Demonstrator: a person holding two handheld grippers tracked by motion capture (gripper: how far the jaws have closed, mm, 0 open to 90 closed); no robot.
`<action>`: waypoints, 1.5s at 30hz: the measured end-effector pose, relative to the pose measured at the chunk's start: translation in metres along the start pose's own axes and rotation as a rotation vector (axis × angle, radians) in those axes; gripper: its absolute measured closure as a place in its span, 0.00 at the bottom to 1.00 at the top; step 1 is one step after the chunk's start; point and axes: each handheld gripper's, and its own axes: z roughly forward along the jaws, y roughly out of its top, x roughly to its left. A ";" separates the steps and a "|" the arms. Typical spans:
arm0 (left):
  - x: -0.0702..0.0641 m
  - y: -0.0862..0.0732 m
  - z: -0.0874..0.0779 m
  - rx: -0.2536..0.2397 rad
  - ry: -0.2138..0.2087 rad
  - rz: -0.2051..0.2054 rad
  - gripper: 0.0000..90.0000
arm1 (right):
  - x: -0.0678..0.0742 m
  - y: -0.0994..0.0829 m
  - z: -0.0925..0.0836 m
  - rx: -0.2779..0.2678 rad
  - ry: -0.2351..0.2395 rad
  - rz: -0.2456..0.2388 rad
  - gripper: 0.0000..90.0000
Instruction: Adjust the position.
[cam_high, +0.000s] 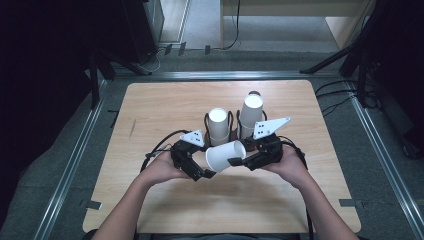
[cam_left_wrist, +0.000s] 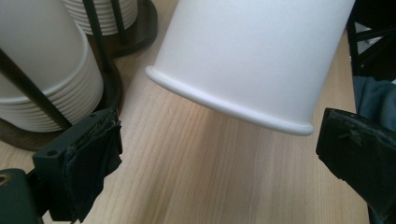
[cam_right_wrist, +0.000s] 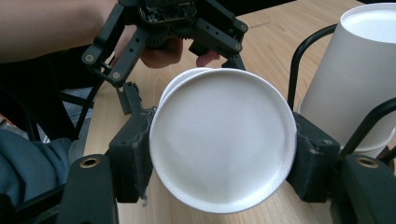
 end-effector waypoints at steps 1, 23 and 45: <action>0.000 0.000 0.001 -0.001 -0.001 0.003 0.01 | 0.000 0.000 0.000 -0.003 0.000 -0.001 0.38; -0.002 0.003 -0.001 -0.103 -0.056 0.025 0.21 | 0.001 0.002 0.002 -0.035 0.045 0.024 0.38; -0.003 0.006 -0.002 -0.073 -0.041 0.039 0.26 | 0.001 0.001 0.004 -0.022 0.037 0.017 0.32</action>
